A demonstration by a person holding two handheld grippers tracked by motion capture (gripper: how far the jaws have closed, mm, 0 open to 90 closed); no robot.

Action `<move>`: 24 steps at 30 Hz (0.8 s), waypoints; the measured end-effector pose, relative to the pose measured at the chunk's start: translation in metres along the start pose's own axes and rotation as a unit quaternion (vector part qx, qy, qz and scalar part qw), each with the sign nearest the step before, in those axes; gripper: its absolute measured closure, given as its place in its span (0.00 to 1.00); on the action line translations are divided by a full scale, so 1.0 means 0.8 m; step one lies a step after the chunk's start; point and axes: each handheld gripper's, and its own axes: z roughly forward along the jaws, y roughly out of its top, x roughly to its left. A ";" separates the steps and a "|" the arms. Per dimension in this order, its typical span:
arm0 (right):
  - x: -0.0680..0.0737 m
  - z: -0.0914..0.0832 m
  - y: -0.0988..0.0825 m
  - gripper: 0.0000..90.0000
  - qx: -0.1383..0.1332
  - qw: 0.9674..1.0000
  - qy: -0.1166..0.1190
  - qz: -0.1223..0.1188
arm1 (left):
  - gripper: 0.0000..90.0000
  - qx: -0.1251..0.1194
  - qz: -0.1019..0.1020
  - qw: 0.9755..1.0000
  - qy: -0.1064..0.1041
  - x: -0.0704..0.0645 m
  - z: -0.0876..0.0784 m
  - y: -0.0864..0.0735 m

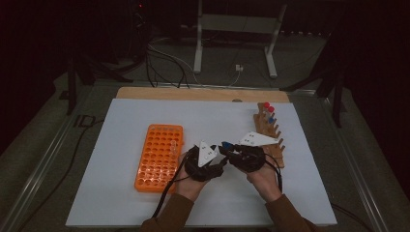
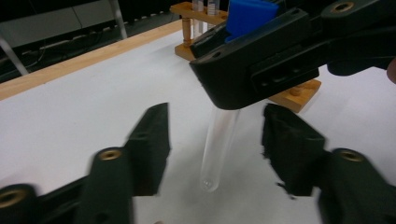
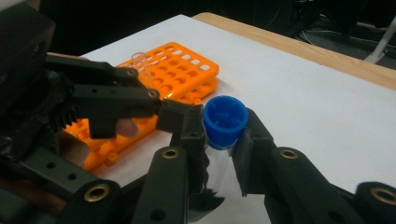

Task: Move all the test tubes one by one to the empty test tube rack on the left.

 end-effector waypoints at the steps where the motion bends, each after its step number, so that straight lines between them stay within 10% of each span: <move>1: 0.000 0.000 0.000 0.85 0.000 1.000 0.001 0.000 | 0.56 -0.001 0.001 1.000 -0.001 0.000 0.000 0.000; 10: 0.001 0.002 -0.001 0.85 0.003 1.000 0.006 0.002 | 0.81 -0.009 -0.006 1.000 -0.016 0.001 0.000 0.001; 24: -0.005 -0.004 0.000 0.67 -0.018 0.999 0.018 0.019 | 0.86 -0.010 -0.002 1.000 -0.018 0.001 -0.001 0.000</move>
